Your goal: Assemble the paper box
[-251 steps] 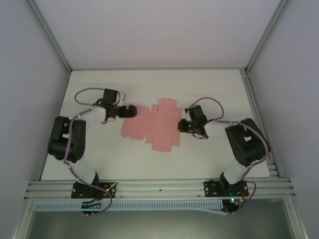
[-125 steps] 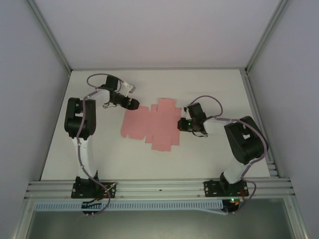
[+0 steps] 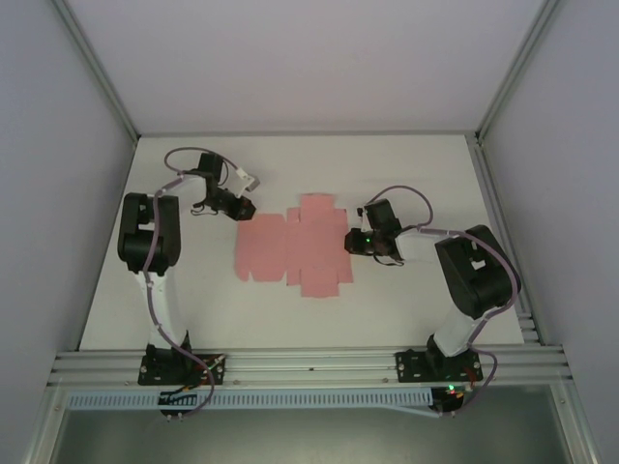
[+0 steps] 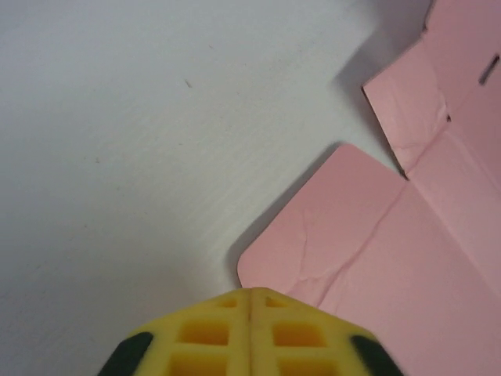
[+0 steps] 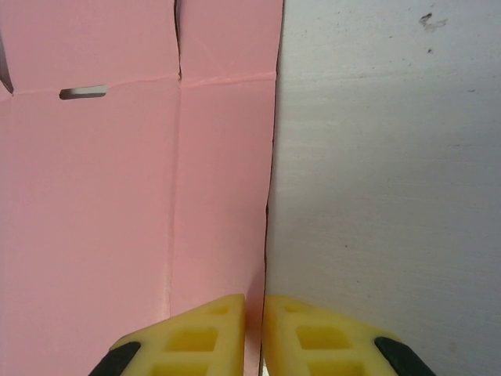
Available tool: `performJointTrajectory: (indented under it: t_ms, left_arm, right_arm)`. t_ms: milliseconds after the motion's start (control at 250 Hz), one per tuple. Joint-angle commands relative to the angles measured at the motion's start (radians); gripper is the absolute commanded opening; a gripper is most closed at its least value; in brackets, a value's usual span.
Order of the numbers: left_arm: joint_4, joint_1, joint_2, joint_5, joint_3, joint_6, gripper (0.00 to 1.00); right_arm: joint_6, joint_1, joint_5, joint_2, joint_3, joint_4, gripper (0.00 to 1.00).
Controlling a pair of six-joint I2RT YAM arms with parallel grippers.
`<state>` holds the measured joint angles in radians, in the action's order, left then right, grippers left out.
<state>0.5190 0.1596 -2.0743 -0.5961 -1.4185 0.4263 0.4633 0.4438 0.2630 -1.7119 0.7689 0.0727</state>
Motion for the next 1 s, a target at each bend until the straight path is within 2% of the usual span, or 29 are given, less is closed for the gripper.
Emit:
performJointTrajectory:
  t_ms: [0, 132, 403, 559, 719, 815, 894, 998]
  left_arm:
    - [0.038, 0.009, 0.056, -0.054, 0.027, 0.016, 0.0]
    - [0.011, 0.022, 0.132, -0.108, 0.05, 0.001, 0.0]
    - [-0.075, 0.124, 0.451, -0.052, 0.182, 0.035, 0.0]
    - [-0.08, 0.202, 0.562, 0.009, 0.224, 0.073, 0.0]
    - [-0.077, 0.267, 0.613, 0.066, 0.248, 0.102, 0.0]
    - [-0.071, 0.29, 0.631, 0.085, 0.251, 0.12, 0.0]
    - [-0.069, 0.303, 0.644, 0.091, 0.252, 0.127, 0.0]
    - [-0.075, 0.312, 0.662, 0.1, 0.252, 0.135, 0.0]
  right_arm:
    - [0.002, -0.004, -0.065, -0.062, -0.045, 0.011, 0.16]
    - [-0.003, -0.006, -0.054, -0.017, -0.061, 0.023, 0.2]
    - [0.022, -0.06, -0.023, 0.262, -0.171, 0.078, 0.59]
    - [0.0, -0.134, 0.094, 0.345, -0.235, 0.131, 0.64]
    - [-0.061, -0.219, 0.189, 0.353, -0.249, 0.169, 0.68]
    - [-0.071, -0.286, 0.327, 0.312, -0.246, 0.247, 0.7]
    - [-0.129, -0.3, 0.467, 0.259, -0.2, 0.26, 0.7]
    - [-0.202, -0.304, 0.496, 0.171, -0.105, 0.15, 0.7]
